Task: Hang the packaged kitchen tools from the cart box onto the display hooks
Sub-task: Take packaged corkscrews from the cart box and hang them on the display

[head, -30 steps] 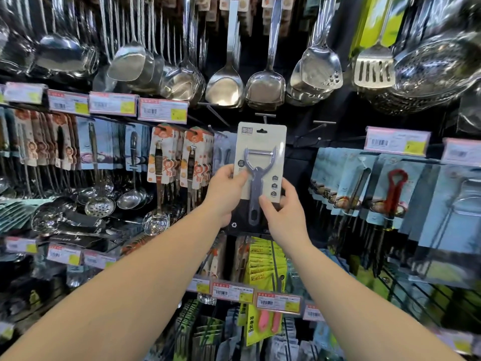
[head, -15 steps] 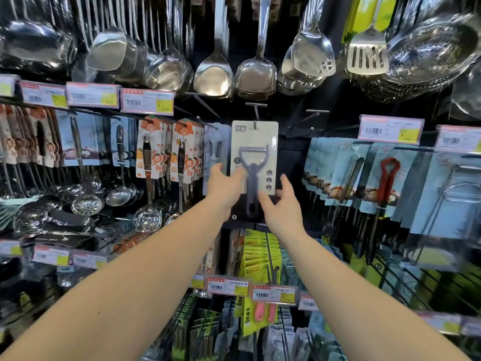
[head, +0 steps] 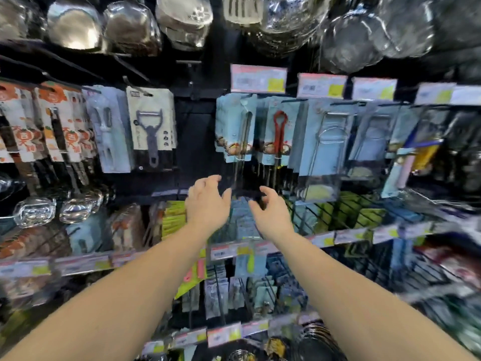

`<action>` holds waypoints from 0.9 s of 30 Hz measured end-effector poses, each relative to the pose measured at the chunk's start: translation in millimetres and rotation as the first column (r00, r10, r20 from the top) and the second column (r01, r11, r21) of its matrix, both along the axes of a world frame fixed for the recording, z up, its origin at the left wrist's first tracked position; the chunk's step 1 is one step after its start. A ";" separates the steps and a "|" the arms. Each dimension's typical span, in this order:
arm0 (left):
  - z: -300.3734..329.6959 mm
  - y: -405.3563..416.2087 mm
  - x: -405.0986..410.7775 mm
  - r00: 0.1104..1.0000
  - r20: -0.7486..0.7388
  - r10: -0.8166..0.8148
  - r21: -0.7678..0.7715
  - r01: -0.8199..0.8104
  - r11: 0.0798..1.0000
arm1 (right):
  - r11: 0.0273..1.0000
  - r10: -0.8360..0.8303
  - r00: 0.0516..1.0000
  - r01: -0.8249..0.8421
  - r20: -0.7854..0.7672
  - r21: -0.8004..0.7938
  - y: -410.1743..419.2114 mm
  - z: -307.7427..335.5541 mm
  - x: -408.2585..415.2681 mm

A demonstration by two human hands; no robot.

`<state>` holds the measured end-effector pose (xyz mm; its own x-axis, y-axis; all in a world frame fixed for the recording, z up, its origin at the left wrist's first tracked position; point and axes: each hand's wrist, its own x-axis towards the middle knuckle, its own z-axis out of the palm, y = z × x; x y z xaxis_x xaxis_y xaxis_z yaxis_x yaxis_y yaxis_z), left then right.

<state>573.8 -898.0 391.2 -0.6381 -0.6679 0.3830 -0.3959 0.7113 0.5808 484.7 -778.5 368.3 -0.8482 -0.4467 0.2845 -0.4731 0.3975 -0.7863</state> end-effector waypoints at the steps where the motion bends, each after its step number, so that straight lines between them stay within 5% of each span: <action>1: -0.4 20.5 -14.0 0.997 0.067 -0.042 -0.052 0.045 0.998 | 0.999 -0.018 1.000 0.019 -0.022 0.037 22.9 -2.3 -11.1; 5: -7.9 127.8 -74.0 0.949 0.252 -0.190 -0.190 0.241 0.952 | 0.966 -0.139 0.981 0.165 -0.135 0.201 141.5 -14.9 -56.9; 13: -39.0 392.0 -191.7 0.806 0.378 -0.456 -0.267 0.566 0.780 | 0.783 -0.395 0.883 0.467 -0.252 0.410 425.1 -36.6 -126.2; 27: -102.2 669.5 -338.7 0.485 0.501 -0.717 -0.144 0.864 0.483 | 0.489 -0.856 0.517 0.801 0.012 0.345 737.0 -99.9 -200.5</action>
<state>235.1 -228.5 288.9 -0.9392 0.3275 0.1033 0.3420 0.9194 0.1945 284.2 -41.5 268.4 -0.8822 0.4594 0.1028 0.3107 0.7321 -0.6062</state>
